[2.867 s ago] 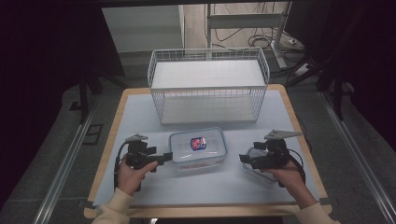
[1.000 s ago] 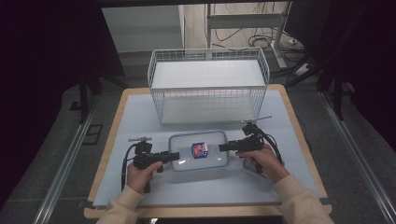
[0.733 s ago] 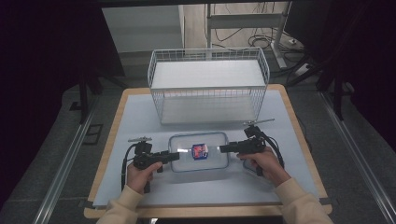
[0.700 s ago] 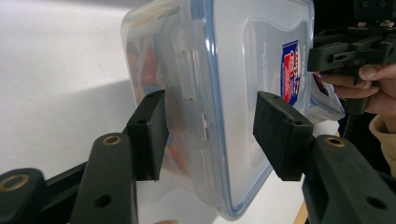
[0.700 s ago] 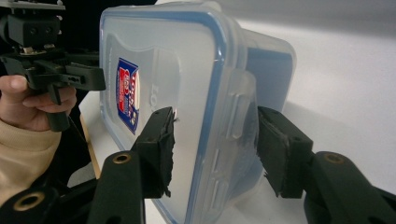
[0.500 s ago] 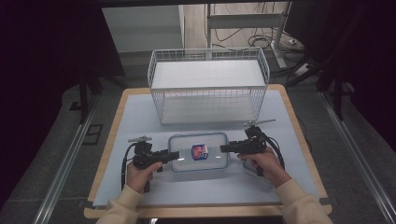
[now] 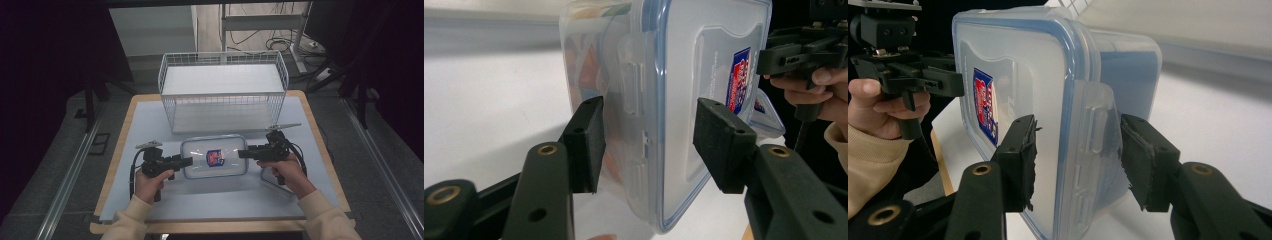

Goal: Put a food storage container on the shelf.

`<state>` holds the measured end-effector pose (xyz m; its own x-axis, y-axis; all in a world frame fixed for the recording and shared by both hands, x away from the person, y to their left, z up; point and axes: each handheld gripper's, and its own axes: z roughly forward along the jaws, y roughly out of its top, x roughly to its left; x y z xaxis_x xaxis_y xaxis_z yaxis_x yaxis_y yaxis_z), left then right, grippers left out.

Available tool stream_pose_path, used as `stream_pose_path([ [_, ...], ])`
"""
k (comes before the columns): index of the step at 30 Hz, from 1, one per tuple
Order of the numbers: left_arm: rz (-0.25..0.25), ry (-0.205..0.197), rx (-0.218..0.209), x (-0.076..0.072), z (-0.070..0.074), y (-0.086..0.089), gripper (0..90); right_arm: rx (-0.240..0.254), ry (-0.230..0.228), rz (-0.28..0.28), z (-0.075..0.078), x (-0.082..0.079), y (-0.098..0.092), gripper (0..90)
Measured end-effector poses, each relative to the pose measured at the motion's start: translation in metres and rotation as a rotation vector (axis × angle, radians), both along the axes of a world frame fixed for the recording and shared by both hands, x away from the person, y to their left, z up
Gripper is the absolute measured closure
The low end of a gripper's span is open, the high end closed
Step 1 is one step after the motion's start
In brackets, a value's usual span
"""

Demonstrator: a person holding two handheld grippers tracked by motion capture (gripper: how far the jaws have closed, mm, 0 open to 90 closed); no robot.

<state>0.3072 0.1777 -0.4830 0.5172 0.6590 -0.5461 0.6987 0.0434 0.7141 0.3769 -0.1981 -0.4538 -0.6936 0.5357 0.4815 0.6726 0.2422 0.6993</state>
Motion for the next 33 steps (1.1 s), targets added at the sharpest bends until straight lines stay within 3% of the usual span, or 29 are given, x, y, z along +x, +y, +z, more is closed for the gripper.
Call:
stream_pose_path([
  [9, -0.008, -0.056, 0.006, 0.008, 0.026, -0.002, 48.1, 0.016, -0.054, -0.014, 0.024, 0.001, -0.003, 49.9],
  [15, -0.013, -0.105, 0.007, 0.018, 0.051, -0.004, 47.9, 0.022, -0.101, -0.026, 0.05, 0.005, -0.005, 49.9],
  [24, -0.027, -0.153, 0.021, 0.03, 0.08, -0.009, 47.9, 0.045, -0.154, -0.045, 0.077, 0.011, -0.011, 49.9],
  [33, -0.031, -0.185, 0.023, 0.034, 0.098, -0.012, 47.8, 0.061, -0.192, -0.054, 0.094, 0.013, -0.015, 50.0],
])
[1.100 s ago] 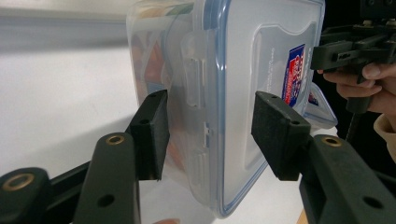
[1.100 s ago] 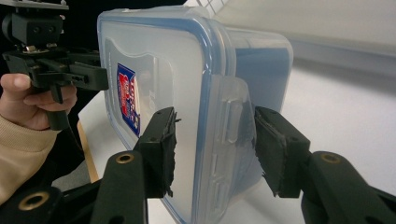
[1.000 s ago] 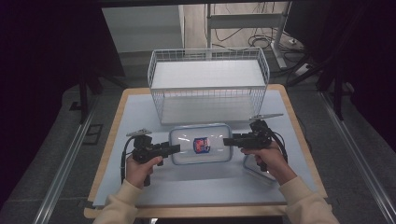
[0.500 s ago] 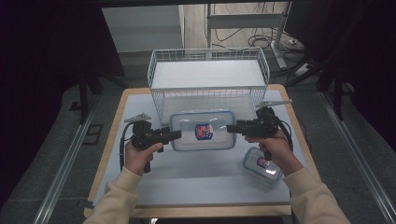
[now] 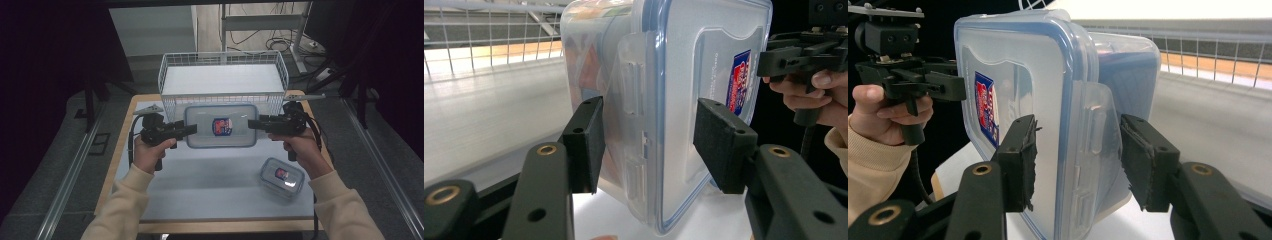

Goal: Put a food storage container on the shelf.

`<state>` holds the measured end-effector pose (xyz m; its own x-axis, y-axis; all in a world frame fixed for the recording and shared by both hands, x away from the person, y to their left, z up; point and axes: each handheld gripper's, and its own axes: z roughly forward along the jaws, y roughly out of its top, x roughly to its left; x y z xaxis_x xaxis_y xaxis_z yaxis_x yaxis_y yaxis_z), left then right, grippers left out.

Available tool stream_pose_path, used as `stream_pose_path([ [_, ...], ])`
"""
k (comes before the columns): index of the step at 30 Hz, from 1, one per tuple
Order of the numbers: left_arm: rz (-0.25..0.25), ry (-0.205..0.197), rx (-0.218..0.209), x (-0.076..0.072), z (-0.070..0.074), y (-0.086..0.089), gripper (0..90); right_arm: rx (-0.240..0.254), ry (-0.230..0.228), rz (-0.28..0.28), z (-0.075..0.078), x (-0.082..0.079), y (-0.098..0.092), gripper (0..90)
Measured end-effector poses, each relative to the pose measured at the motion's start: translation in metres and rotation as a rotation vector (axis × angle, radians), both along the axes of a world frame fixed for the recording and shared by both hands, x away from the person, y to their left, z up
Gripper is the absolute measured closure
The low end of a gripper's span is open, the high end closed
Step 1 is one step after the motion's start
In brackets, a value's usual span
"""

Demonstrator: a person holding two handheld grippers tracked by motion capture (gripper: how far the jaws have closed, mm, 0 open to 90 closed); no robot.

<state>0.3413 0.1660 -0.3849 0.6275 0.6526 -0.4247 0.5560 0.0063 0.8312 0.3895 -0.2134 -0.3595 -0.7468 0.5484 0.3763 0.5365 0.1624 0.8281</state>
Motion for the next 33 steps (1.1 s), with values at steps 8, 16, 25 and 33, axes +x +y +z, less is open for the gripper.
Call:
stream_pose_path([
  [8, -0.009, -0.017, -0.005, 0.006, 0.01, 0.0, 48.3, 0.018, -0.016, 0.002, 0.009, 0.004, -0.002, 50.3],
  [16, -0.022, -0.029, -0.016, 0.023, 0.021, 0.001, 48.3, 0.024, -0.025, -0.013, 0.023, 0.015, -0.003, 50.5],
  [25, -0.026, -0.067, -0.016, 0.041, 0.04, 0.001, 48.3, 0.034, -0.051, -0.026, 0.041, 0.03, -0.003, 50.4],
  [33, -0.027, -0.077, -0.015, 0.056, 0.049, 0.001, 48.2, 0.038, -0.068, -0.032, 0.052, 0.044, -0.003, 50.4],
])
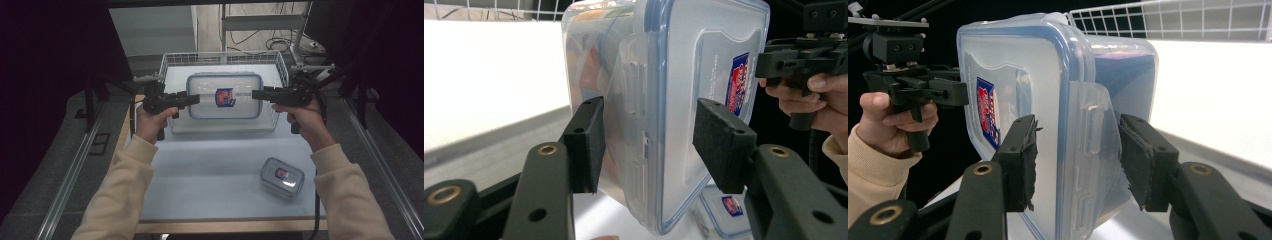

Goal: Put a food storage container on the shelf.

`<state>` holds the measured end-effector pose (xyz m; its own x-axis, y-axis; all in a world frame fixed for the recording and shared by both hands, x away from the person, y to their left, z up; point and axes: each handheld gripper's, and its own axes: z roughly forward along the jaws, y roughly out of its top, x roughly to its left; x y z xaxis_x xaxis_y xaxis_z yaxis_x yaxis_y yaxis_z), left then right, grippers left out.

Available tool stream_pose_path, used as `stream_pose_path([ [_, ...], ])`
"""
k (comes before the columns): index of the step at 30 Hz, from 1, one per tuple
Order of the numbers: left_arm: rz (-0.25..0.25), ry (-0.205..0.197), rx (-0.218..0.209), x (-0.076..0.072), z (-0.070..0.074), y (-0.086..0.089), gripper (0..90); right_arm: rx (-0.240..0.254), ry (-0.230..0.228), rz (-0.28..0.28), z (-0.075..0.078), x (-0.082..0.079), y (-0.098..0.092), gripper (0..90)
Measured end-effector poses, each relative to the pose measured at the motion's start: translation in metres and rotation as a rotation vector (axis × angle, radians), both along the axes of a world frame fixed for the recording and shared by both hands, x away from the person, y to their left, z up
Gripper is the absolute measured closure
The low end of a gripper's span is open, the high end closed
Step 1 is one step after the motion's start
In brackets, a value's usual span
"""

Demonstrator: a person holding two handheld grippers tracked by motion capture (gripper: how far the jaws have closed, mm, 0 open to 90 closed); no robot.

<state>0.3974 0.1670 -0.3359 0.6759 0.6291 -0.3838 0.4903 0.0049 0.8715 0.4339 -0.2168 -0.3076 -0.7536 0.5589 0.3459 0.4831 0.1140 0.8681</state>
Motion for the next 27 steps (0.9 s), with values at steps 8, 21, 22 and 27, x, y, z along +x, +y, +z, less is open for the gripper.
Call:
stream_pose_path([
  [8, -0.007, 0.0, -0.001, 0.02, 0.012, 0.002, 48.1, -0.003, -0.01, -0.006, 0.011, 0.014, 0.001, 50.4],
  [21, -0.016, 0.012, -0.018, 0.052, 0.019, 0.004, 48.3, -0.001, -0.003, -0.026, 0.025, 0.043, 0.003, 50.4],
  [22, -0.014, 0.015, -0.018, 0.054, 0.02, 0.004, 48.3, 0.0, -0.001, -0.025, 0.025, 0.045, 0.003, 50.5],
  [27, -0.013, 0.02, -0.004, 0.065, 0.026, 0.007, 48.1, 0.006, 0.003, -0.029, 0.027, 0.056, 0.006, 50.5],
])
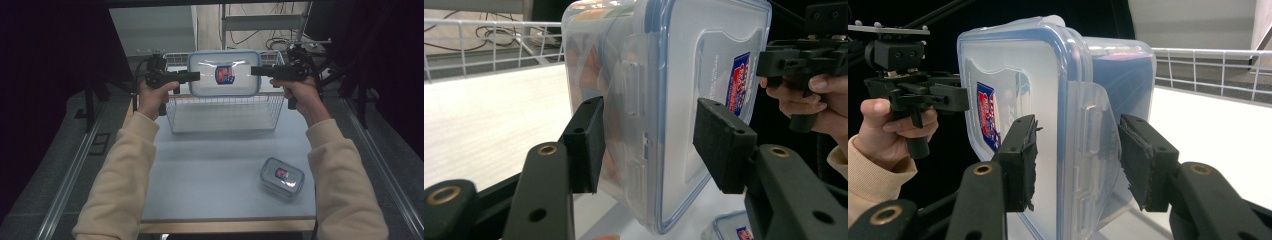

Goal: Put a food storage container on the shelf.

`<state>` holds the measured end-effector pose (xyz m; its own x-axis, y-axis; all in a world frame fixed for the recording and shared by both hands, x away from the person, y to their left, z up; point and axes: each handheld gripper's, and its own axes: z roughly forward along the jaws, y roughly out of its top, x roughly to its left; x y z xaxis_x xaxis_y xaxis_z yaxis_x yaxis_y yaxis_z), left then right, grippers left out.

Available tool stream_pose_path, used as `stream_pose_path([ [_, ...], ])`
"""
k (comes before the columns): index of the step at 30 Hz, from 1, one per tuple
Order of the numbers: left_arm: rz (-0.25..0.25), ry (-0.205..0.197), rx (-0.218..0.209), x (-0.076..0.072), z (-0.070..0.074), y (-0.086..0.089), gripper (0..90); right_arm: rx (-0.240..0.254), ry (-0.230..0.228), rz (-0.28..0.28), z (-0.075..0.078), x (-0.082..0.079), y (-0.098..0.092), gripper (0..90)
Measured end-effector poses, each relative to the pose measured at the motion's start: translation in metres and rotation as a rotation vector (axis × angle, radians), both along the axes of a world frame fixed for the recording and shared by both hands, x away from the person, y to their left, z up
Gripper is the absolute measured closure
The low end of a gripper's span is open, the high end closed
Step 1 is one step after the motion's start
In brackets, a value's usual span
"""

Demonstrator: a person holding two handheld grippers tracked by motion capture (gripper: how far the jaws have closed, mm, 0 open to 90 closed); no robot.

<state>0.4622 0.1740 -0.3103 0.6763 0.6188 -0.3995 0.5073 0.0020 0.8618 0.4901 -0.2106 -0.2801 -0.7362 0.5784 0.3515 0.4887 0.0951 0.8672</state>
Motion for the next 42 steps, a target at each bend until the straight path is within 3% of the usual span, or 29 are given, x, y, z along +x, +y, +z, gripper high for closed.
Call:
stream_pose_path([
  [11, 0.01, 0.058, -0.014, 0.027, -0.013, 0.002, 47.8, 0.008, 0.046, -0.017, -0.012, 0.028, 0.003, 50.2],
  [14, 0.02, 0.05, -0.037, 0.03, -0.014, 0.002, 48.5, 0.025, 0.069, -0.02, -0.017, 0.034, 0.002, 49.6],
  [16, 0.016, 0.063, -0.028, 0.032, -0.013, 0.002, 49.0, 0.044, 0.073, -0.033, -0.019, 0.038, 0.001, 48.7],
  [21, 0.036, 0.108, -0.058, 0.039, -0.013, 0.002, 47.5, 0.074, 0.11, -0.073, -0.02, 0.047, 0.003, 47.7],
  [23, 0.046, 0.118, -0.058, 0.043, -0.013, 0.001, 45.7, 0.07, 0.119, -0.089, -0.02, 0.05, 0.005, 47.2],
  [28, 0.065, 0.165, -0.106, 0.052, -0.017, 0.0, 43.5, 0.062, 0.14, -0.119, -0.02, 0.054, 0.007, 46.2],
  [33, 0.101, 0.198, -0.116, 0.059, -0.022, -0.001, 36.6, 0.046, 0.166, -0.191, -0.023, 0.057, 0.012, 43.5],
  [35, 0.108, 0.189, -0.089, 0.059, -0.022, -0.003, 32.3, 0.049, 0.165, -0.207, -0.023, 0.055, 0.014, 41.6],
  [39, 0.126, 0.162, -0.077, 0.053, -0.019, 0.0, 29.9, 0.064, 0.14, -0.211, -0.018, 0.05, 0.012, 41.6],
  [42, 0.126, 0.141, -0.076, 0.044, -0.015, 0.003, 30.0, 0.047, 0.108, -0.199, -0.013, 0.041, 0.01, 41.6],
])
